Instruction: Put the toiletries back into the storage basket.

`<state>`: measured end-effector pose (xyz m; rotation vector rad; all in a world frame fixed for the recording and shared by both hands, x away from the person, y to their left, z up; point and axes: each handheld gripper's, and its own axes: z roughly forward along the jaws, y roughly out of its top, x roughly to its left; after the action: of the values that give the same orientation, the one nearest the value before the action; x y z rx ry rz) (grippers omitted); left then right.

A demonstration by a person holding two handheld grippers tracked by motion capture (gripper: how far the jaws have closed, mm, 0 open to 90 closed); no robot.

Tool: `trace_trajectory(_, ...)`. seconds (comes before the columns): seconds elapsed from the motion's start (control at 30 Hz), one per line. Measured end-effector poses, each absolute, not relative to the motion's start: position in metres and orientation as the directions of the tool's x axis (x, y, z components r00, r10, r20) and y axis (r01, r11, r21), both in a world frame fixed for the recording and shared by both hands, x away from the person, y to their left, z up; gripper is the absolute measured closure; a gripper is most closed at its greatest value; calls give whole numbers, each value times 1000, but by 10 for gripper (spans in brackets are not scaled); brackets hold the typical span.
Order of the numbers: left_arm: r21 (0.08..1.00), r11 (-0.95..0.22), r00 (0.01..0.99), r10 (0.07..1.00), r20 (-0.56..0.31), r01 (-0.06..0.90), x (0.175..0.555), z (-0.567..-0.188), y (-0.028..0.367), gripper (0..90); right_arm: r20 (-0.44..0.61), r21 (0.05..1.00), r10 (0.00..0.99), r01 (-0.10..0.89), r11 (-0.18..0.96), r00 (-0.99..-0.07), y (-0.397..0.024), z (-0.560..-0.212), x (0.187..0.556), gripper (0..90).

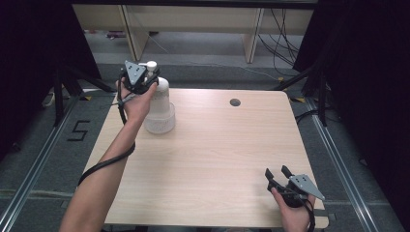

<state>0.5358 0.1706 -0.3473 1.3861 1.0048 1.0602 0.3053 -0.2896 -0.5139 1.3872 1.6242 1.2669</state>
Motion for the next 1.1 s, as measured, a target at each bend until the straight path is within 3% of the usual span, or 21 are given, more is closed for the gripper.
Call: trace_trajectory(1.1,993,-87,258,964,65,75,540,-375,167,591,102,939,968,344,-17,-229,-289,-513,305,354)
